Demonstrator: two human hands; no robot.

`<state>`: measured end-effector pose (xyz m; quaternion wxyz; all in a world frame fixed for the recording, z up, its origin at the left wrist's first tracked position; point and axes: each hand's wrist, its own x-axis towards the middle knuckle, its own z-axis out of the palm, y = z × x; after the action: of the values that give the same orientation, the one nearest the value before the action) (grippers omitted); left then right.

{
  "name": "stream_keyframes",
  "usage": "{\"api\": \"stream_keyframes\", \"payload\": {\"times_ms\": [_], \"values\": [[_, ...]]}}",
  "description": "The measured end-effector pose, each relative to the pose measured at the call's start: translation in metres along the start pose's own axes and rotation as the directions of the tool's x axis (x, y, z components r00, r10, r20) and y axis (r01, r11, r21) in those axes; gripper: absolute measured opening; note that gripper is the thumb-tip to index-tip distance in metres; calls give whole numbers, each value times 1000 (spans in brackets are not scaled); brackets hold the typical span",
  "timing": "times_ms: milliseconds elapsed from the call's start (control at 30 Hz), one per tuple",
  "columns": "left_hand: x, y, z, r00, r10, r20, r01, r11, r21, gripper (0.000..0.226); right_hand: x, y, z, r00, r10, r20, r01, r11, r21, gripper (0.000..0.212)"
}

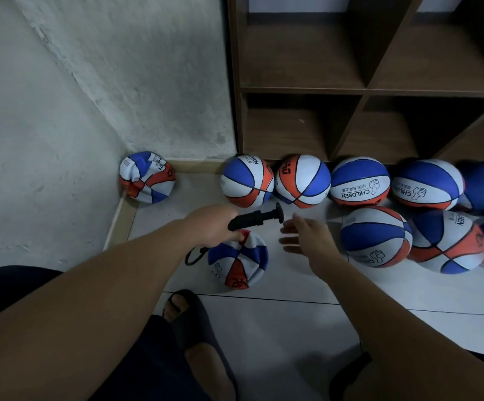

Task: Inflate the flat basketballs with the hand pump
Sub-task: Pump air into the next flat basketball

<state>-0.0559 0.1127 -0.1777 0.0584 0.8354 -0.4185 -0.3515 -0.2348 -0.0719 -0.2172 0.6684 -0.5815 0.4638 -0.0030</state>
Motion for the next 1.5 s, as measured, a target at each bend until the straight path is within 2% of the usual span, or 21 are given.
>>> {"api": "stream_keyframes", "payload": {"times_ms": [100,167,333,433,533,600,733,867,1100,1233,1333,1400,1500], "values": [[2,-8,2,1000,7,9,-7,999,46,29,-13,-11,12,990,-79,115,73,996,59,50],[3,-11,4,1000,1,19,-2,998,62,26,-20,-16,21,974,-139,178,141,990,3,50],[2,-10,6,1000,14,23,-16,996,83,30,-22,-14,39,949,-289,130,312,922,-229,32],[-4,-27,4,1000,-14,25,12,996,88,30,-15,-16,27,959,-278,47,280,919,-278,25],[-9,-43,1,999,-40,-7,40,995,87,32,-2,-28,-5,977,-185,-104,156,958,-241,21],[-9,-43,0,999,-30,-38,33,997,68,34,3,-34,-20,989,-109,-99,88,975,-202,15],[-11,-35,-2,999,-13,-42,18,992,121,38,1,-36,-19,993,-79,-85,63,984,-168,10],[-10,-19,-1,997,2,-77,11,986,164,35,-4,-27,-4,982,-94,-166,58,976,-209,16],[-4,0,10,987,20,-162,19,972,234,27,-16,-22,22,949,-251,-191,199,946,-254,29],[-4,-3,18,987,-5,-158,33,984,177,29,-15,-26,26,945,-307,-111,263,918,-296,30],[-7,-19,11,990,-20,-140,39,990,133,33,-6,-28,27,956,-292,-26,266,900,-345,33],[-10,-26,6,991,-53,-126,68,990,120,31,-1,-25,28,972,-235,-3,226,934,-276,46],[-10,-35,5,982,-117,-146,129,989,76,28,2,-13,27,990,-132,-57,129,990,-62,79]]}}
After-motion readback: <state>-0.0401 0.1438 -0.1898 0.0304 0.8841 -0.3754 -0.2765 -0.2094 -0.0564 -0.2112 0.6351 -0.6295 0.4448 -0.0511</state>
